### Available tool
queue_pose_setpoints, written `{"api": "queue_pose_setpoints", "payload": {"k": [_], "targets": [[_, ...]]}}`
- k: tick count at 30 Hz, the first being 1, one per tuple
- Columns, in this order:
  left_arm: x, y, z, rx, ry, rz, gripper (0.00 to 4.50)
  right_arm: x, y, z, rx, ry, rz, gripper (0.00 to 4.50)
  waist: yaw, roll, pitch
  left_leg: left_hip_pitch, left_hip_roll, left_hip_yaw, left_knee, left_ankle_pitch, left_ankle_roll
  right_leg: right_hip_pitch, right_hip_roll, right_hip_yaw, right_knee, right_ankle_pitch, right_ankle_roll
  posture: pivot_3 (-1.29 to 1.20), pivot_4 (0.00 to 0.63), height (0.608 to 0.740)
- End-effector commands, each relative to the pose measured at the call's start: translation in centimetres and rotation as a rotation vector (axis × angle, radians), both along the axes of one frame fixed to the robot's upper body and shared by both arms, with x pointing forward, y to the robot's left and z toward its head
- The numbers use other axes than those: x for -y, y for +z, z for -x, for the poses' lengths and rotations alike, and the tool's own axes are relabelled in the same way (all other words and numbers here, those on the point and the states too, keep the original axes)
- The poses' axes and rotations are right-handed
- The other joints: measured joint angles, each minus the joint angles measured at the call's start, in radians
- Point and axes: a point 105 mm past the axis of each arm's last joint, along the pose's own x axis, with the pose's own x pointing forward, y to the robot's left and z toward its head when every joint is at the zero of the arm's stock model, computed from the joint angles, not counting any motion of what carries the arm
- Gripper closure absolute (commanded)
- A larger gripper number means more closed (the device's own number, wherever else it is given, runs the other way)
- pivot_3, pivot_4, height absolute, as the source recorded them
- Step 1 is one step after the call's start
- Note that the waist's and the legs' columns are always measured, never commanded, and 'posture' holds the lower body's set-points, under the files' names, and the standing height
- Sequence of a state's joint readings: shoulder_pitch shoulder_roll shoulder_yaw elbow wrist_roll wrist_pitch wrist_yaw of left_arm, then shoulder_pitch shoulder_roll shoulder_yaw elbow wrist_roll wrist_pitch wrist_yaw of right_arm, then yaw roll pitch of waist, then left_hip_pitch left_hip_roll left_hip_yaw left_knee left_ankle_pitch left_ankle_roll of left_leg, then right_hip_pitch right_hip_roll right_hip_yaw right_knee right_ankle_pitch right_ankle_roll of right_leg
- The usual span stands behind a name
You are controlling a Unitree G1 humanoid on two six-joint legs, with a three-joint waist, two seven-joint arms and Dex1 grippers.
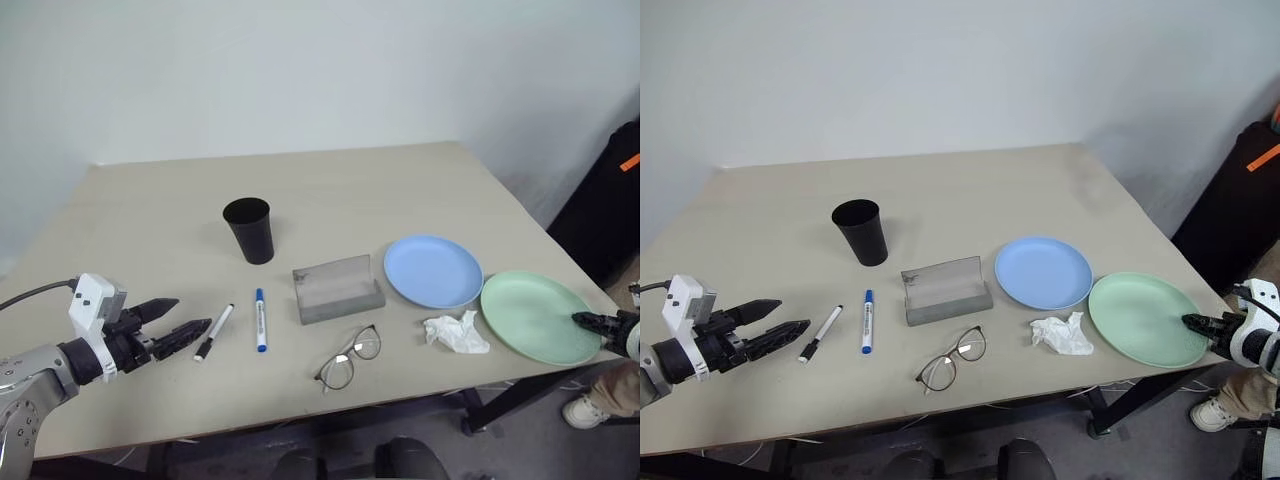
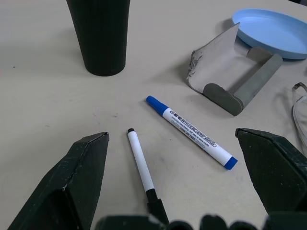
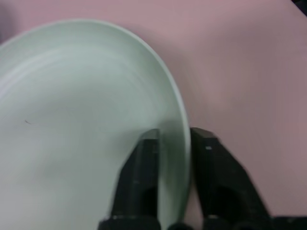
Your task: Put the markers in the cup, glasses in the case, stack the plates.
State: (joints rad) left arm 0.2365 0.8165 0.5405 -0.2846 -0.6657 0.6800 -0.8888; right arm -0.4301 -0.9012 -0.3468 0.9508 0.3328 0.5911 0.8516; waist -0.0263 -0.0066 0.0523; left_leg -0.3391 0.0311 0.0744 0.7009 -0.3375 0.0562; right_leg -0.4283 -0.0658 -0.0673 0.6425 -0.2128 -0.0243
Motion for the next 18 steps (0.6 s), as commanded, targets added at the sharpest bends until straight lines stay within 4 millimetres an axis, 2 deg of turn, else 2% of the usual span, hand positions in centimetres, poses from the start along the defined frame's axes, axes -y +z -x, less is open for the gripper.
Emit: {"api": "queue_pose_setpoints", "payload": {"k": [1, 4, 7, 12, 14, 18], "targets": [[0.1, 1.3, -0.2, 0.063, -0.002, -0.013, 0.00, 0.9, 1.7, -0.7, 0.052, -0.082, -0.038, 4.49, -0.003, -0.001, 0.000, 0.001, 0.000, 0.000, 0.000, 0.000, 0.000, 0.001, 0.000, 0.000, 0.000, 0.000, 0.000, 0.00, 0.000, 0.740], [0.1, 1.3, -0.3, 0.065, 0.001, -0.013, 0.00, 1.7, 3.0, -1.2, 0.098, -0.149, -0.072, 4.49, -0.007, 0.000, 0.000, 0.001, -0.001, 0.002, 0.000, 0.001, 0.001, 0.001, -0.001, 0.001, 0.000, 0.001, 0.000, 0.00, 0.000, 0.740], [0.2, 1.3, -0.4, 0.064, 0.001, -0.011, 0.00, 2.4, 5.3, -1.9, 0.180, -0.215, -0.144, 4.49, -0.010, 0.002, 0.001, 0.001, -0.002, 0.002, 0.000, 0.002, 0.003, 0.001, -0.002, 0.002, 0.000, 0.001, 0.000, 0.00, 0.000, 0.740], [0.3, 1.3, -0.5, 0.063, -0.001, -0.009, 0.00, 2.9, 8.2, -3.0, 0.287, -0.295, -0.251, 4.49, -0.010, 0.003, 0.001, 0.000, -0.003, 0.001, -0.001, 0.002, 0.003, 0.000, -0.002, 0.002, 0.000, 0.001, 0.000, 0.00, 0.000, 0.740], [0.3, 1.3, -0.5, 0.063, -0.003, -0.009, 0.00, 2.7, 8.9, -3.5, 0.312, -0.287, -0.250, 4.49, -0.012, 0.003, 0.001, 0.000, -0.002, 0.001, -0.002, 0.002, 0.003, 0.000, -0.002, 0.002, -0.001, 0.002, 0.000, 0.00, 0.000, 0.740], [0.4, 1.4, -0.6, 0.065, -0.005, -0.010, 0.00, 0.5, 9.5, -5.3, 0.306, -0.199, -0.238, 4.49, -0.019, 0.003, 0.001, 0.000, -0.002, 0.000, -0.003, 0.002, 0.003, 0.000, -0.001, 0.003, -0.001, 0.002, 0.001, 0.00, 0.000, 0.740]]}}
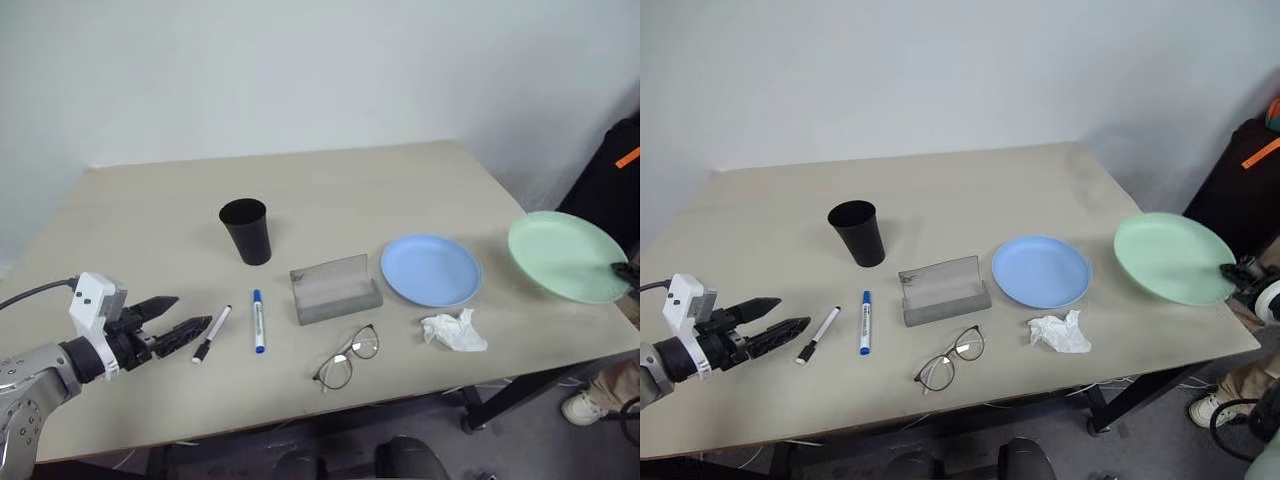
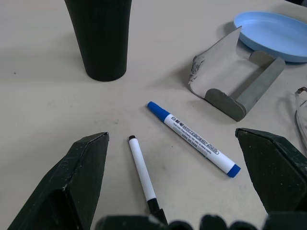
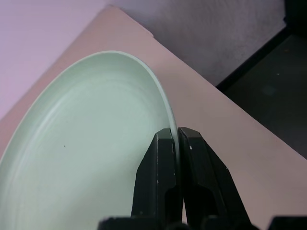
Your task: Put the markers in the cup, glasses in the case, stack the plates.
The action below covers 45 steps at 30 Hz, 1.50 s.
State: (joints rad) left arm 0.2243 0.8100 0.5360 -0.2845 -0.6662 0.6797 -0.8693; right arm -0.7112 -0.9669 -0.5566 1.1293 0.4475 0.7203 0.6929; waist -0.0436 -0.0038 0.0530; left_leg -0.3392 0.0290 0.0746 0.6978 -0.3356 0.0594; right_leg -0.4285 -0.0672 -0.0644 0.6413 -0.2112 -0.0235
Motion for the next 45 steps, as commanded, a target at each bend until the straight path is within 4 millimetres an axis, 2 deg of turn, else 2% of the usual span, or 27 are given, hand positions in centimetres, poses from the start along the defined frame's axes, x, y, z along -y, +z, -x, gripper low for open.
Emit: {"api": "queue_pose_setpoints", "payload": {"k": [1, 2, 5, 11, 15, 21, 25, 30, 42, 45], "targets": [[0.4, 1.3, -0.3, 0.054, -0.019, -0.012, 0.00, -1.6, 2.2, -1.8, 0.055, 0.065, 0.038, 4.49, -0.006, 0.000, 0.000, 0.000, 0.000, 0.000, 0.000, 0.000, 0.000, 0.000, 0.000, 0.000, 0.000, 0.000, 0.000, 0.00, 0.000, 0.740], [0.4, 1.3, -0.4, 0.054, -0.019, -0.011, 0.00, -2.3, 2.3, -2.2, 0.057, 0.095, 0.044, 4.49, -0.006, 0.000, 0.000, 0.000, 0.000, 0.001, 0.000, 0.000, 0.000, 0.000, 0.000, 0.001, 0.000, 0.000, 0.000, 0.00, 0.000, 0.740], [0.5, 1.4, -0.3, 0.055, -0.022, -0.011, 0.00, -6.1, 2.3, -4.1, 0.055, 0.225, 0.063, 4.49, -0.008, 0.001, 0.000, 0.001, 0.000, 0.001, 0.000, 0.000, 0.000, 0.000, 0.000, 0.003, 0.001, 0.000, 0.000, 0.00, 0.000, 0.740], [0.6, 1.4, 0.0, 0.052, -0.017, -0.010, 0.00, -11.7, 1.4, -6.0, 0.029, 0.357, 0.084, 4.49, -0.003, 0.001, 0.000, 0.000, 0.001, 0.000, 0.000, 0.003, -0.006, -0.002, 0.000, 0.003, 0.001, 0.001, 0.001, 0.00, 0.000, 0.740], [0.6, 1.5, 0.2, 0.053, -0.011, -0.009, 0.00, -13.7, 0.5, -6.8, -0.002, 0.389, 0.133, 4.49, 0.000, 0.001, 0.000, -0.003, 0.000, 0.000, 0.000, 0.004, -0.007, -0.007, 0.000, 0.003, 0.001, 0.001, 0.002, 0.00, 0.000, 0.740], [0.3, 1.7, 0.8, 0.055, 0.012, -0.011, 0.00, -14.4, -0.9, -7.3, -0.043, 0.384, 0.208, 4.49, -0.001, 0.001, 0.000, -0.008, -0.001, 0.003, 0.000, 0.004, -0.006, -0.015, 0.000, 0.006, 0.001, 0.004, -0.002, 0.00, 0.000, 0.740], [0.4, 1.6, 1.0, 0.053, 0.018, -0.008, 0.00, -15.2, -1.5, -7.5, -0.048, 0.398, 0.194, 4.49, -0.002, 0.001, -0.001, -0.008, -0.001, 0.004, 0.000, 0.004, -0.006, -0.015, 0.001, 0.006, 0.001, 0.004, -0.002, 0.00, 0.000, 0.740], [0.5, 1.6, 1.0, 0.053, 0.022, -0.005, 0.00, -16.3, -1.6, -7.9, -0.041, 0.423, 0.187, 4.49, -0.005, 0.001, -0.001, -0.007, 0.000, 0.004, 0.000, 0.004, -0.006, -0.014, 0.001, 0.007, 0.001, 0.003, 0.001, 0.00, 0.000, 0.740], [0.5, 1.5, 0.8, 0.053, 0.021, -0.002, 0.00, -17.1, -2.1, -8.2, -0.041, 0.432, 0.166, 4.49, -0.005, 0.001, -0.001, -0.006, 0.000, 0.005, 0.000, 0.004, -0.006, -0.014, 0.002, 0.009, 0.002, 0.005, -0.001, 0.00, 0.000, 0.740], [0.5, 1.5, 0.7, 0.053, 0.019, -0.001, 0.00, -17.5, -1.8, -8.3, -0.032, 0.440, 0.146, 3.71, -0.005, 0.001, -0.001, -0.006, 0.000, 0.006, 0.000, 0.004, -0.006, -0.014, 0.002, 0.009, 0.002, 0.005, -0.001, 0.00, 0.000, 0.740]]}}
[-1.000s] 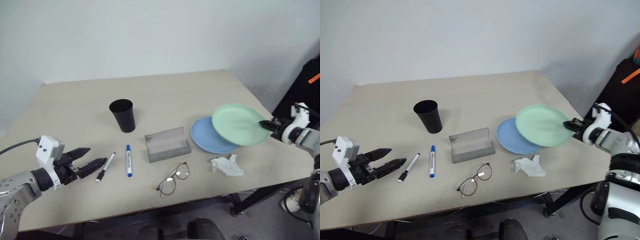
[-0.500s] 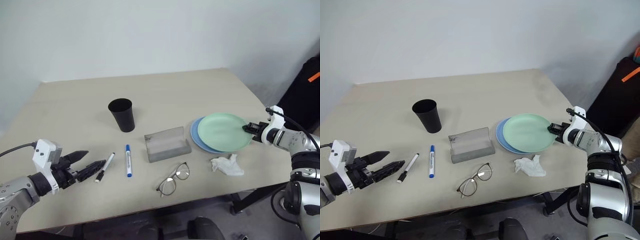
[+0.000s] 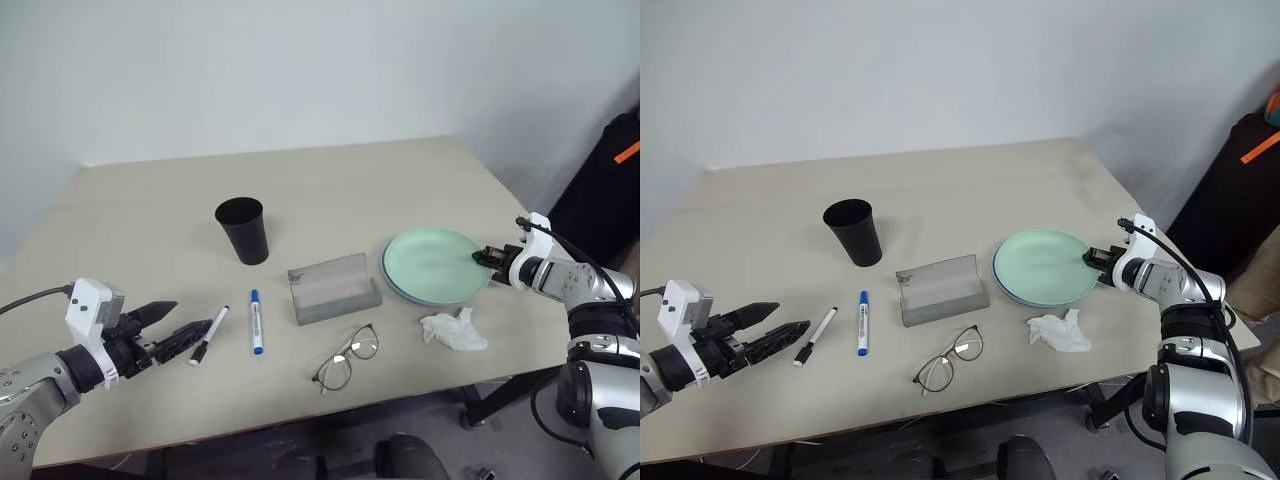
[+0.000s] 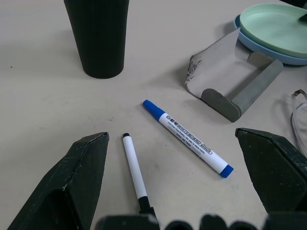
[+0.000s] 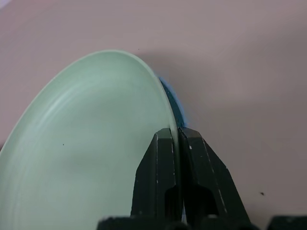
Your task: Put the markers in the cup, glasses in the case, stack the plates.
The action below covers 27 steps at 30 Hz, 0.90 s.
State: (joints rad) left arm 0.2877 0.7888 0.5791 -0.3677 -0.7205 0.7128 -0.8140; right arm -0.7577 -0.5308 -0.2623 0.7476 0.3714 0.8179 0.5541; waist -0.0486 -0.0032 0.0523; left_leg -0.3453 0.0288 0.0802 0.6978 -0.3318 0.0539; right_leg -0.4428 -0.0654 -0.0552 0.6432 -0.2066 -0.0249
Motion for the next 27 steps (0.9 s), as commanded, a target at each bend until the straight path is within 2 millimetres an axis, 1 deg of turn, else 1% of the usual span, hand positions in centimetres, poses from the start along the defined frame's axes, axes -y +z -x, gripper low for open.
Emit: {"api": "queue_pose_setpoints", "payload": {"k": [1, 4, 6, 7, 8, 10, 11, 13, 14, 15, 17, 20, 23, 27], "targets": [[0.1, 1.2, -0.3, 0.052, -0.010, -0.018, 0.00, -0.3, 2.5, -0.9, 0.077, 0.008, -0.024, 3.42, 0.000, 0.000, 0.000, 0.000, 0.000, 0.000, 0.000, 0.000, 0.000, 0.000, 0.000, 0.000, 0.000, 0.000, 0.000, 0.00, 0.000, 0.740], [0.1, 1.2, -0.4, 0.052, -0.010, -0.018, 0.00, 0.0, 3.4, -1.0, 0.103, 0.015, -0.019, 2.44, 0.000, 0.000, 0.000, 0.000, 0.000, 0.000, 0.000, 0.000, 0.000, 0.000, 0.000, 0.000, 0.000, 0.000, 0.000, 0.00, 0.000, 0.740], [0.0, 1.2, -0.4, 0.052, -0.008, -0.018, 0.00, -0.4, 5.6, -0.2, 0.161, 0.121, -0.056, 1.78, 0.002, 0.000, 0.000, 0.000, 0.000, 0.001, 0.000, 0.000, 0.000, 0.000, 0.000, 0.000, 0.000, 0.000, 0.000, 0.00, 0.000, 0.740], [0.0, 1.2, -0.4, 0.052, -0.007, -0.018, 0.00, -0.5, 6.5, 0.4, 0.186, 0.174, -0.064, 1.78, 0.002, 0.000, 0.000, 0.000, 0.000, 0.000, 0.000, 0.000, 0.000, 0.000, 0.000, 0.000, 0.000, 0.000, 0.000, 0.00, 0.000, 0.740], [0.0, 1.2, -0.4, 0.051, -0.007, -0.018, 0.00, -0.3, 7.3, 1.2, 0.213, 0.231, -0.034, 1.78, 0.004, 0.000, 0.000, 0.000, 0.000, 0.000, 0.000, 0.000, 0.000, 0.000, 0.000, 0.000, 0.000, 0.000, 0.000, 0.00, 0.000, 0.740], [0.0, 1.2, -0.3, 0.051, -0.006, -0.018, 0.00, 0.1, 7.8, 2.5, 0.238, 0.307, 0.040, 1.78, 0.006, 0.000, 0.000, -0.001, 0.000, -0.001, 0.000, -0.001, 0.001, 0.000, 0.000, -0.001, -0.001, 0.000, 0.000, 0.00, 0.000, 0.740], [0.0, 1.2, -0.3, 0.050, -0.006, -0.018, 0.00, 0.3, 7.8, 3.0, 0.243, 0.336, 0.071, 1.78, 0.005, -0.001, 0.000, -0.001, 0.000, -0.001, 0.000, -0.001, 0.001, -0.001, -0.001, -0.001, -0.001, 0.000, 0.001, 0.00, 0.000, 0.740], [-0.1, 1.2, -0.4, 0.050, -0.006, -0.019, 0.00, 0.8, 7.4, 4.8, 0.253, 0.430, 0.184, 1.78, 0.005, -0.002, -0.002, -0.001, 0.000, -0.002, 0.000, -0.002, 0.003, 0.000, 0.000, -0.002, -0.002, -0.002, 0.004, 0.00, 0.000, 0.740], [-0.1, 1.1, -0.4, 0.047, -0.007, -0.023, 0.00, 1.3, 6.9, 5.5, 0.244, 0.462, 0.277, 1.78, 0.006, -0.003, -0.002, -0.001, 0.000, -0.002, 0.000, -0.003, 0.005, 0.001, 0.000, -0.003, -0.002, -0.003, 0.005, 0.00, 0.000, 0.740], [-0.2, 1.0, -0.5, 0.045, -0.007, -0.024, 0.00, 1.7, 6.5, 6.0, 0.230, 0.485, 0.343, 1.78, 0.005, -0.003, -0.001, -0.001, 0.000, -0.002, 0.000, -0.004, 0.006, 0.001, -0.001, -0.003, -0.002, -0.003, 0.006, 0.00, 0.000, 0.740], [-0.2, 0.9, -0.7, 0.046, -0.011, -0.023, 0.00, 1.8, 6.2, 6.5, 0.225, 0.517, 0.397, 1.78, 0.002, -0.003, -0.001, 0.000, 0.000, -0.001, 0.000, -0.004, 0.006, 0.001, -0.001, -0.003, -0.001, -0.003, 0.005, 0.00, 0.000, 0.740], [0.0, 0.9, -1.2, 0.050, -0.019, -0.018, 0.00, 1.0, 6.0, 7.0, 0.242, 0.578, 0.441, 1.78, -0.001, -0.003, -0.001, 0.003, 0.000, 0.004, 0.000, -0.004, 0.007, 0.001, 0.000, -0.001, 0.000, -0.001, 0.003, 0.00, 0.000, 0.740], [0.2, 0.9, -1.4, 0.051, -0.026, -0.015, 0.00, 0.2, 5.3, 7.5, 0.239, 0.627, 0.461, 1.78, 0.001, -0.004, -0.001, 0.005, 0.001, 0.006, 0.000, -0.002, 0.007, 0.002, 0.000, 0.000, 0.000, 0.001, 0.002, 0.00, 0.000, 0.740], [0.5, 0.7, -1.4, 0.049, -0.040, -0.011, 0.00, -1.9, 4.2, 8.7, 0.226, 0.705, 0.461, 1.78, 0.005, -0.005, -0.001, 0.004, 0.001, 0.006, 0.000, -0.001, 0.006, 0.001, 0.000, 0.000, 0.000, 0.002, 0.001, 0.00, 0.000, 0.740]]}}
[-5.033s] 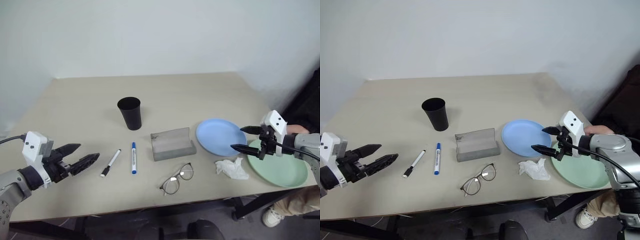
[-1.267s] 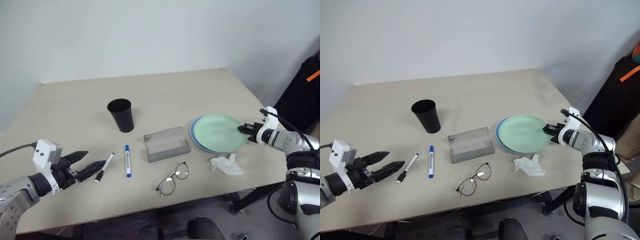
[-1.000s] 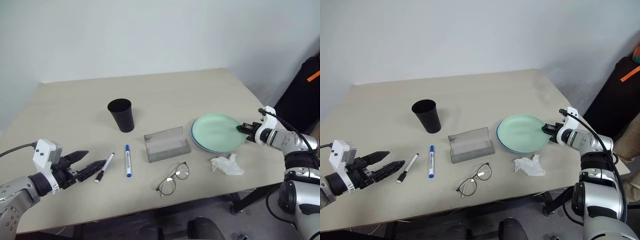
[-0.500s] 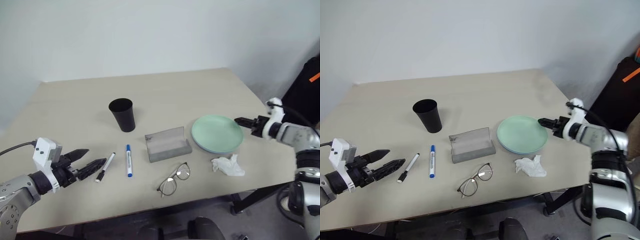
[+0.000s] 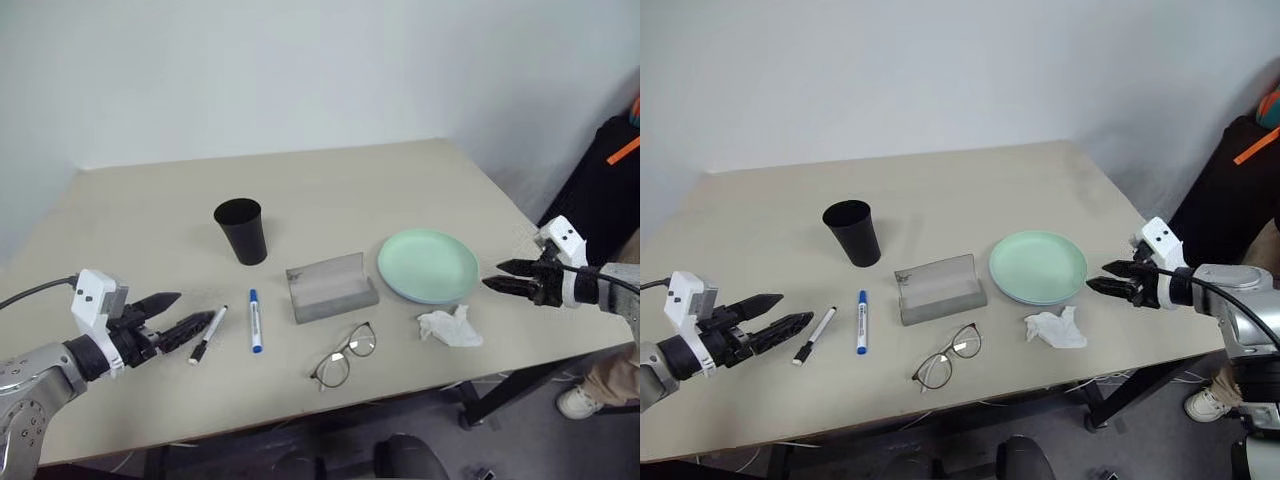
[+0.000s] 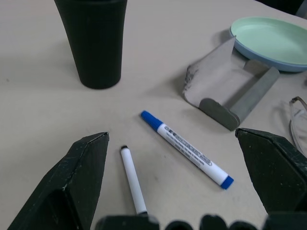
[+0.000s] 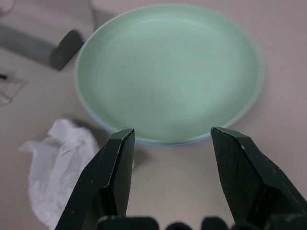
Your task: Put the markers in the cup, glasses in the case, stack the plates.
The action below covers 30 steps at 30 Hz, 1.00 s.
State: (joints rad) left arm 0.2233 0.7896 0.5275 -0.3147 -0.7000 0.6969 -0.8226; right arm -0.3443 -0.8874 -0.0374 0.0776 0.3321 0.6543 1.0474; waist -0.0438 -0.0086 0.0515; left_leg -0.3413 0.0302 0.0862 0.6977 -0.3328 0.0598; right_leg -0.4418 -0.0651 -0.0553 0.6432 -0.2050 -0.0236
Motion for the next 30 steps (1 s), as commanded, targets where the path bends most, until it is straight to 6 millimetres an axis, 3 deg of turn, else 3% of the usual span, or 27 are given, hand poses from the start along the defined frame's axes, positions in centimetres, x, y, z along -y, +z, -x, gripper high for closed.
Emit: {"api": "queue_pose_setpoints", "payload": {"k": [1, 14, 30], "targets": [[0.3, 0.9, -0.3, 0.040, -0.025, -0.022, 0.00, -1.8, 0.6, 0.5, 0.031, 0.070, 0.016, 1.78, 0.000, 0.000, 0.000, 0.000, 0.000, 0.000, 0.000, 0.000, 0.000, 0.000, 0.000, 0.000, 0.000, 0.000, 0.000, 0.00, 0.000, 0.740], [0.2, 0.0, 0.0, 0.010, 0.009, -0.031, 0.00, -4.1, -1.6, 3.2, -0.066, 0.189, 0.040, 1.78, 0.000, -0.001, 0.000, -0.001, 0.000, 0.000, 0.000, 0.000, 0.000, -0.001, 0.000, 0.000, -0.001, 0.000, 0.000, 0.00, 0.000, 0.740], [0.2, 0.0, -0.2, 0.015, 0.004, -0.038, 0.00, -5.0, -3.9, 5.8, -0.109, 0.330, 0.146, 1.78, 0.012, -0.004, 0.001, -0.001, 0.000, 0.000, 0.000, 0.000, 0.000, -0.001, 0.000, -0.001, -0.001, 0.000, 0.000, 0.00, 0.000, 0.740]]}}
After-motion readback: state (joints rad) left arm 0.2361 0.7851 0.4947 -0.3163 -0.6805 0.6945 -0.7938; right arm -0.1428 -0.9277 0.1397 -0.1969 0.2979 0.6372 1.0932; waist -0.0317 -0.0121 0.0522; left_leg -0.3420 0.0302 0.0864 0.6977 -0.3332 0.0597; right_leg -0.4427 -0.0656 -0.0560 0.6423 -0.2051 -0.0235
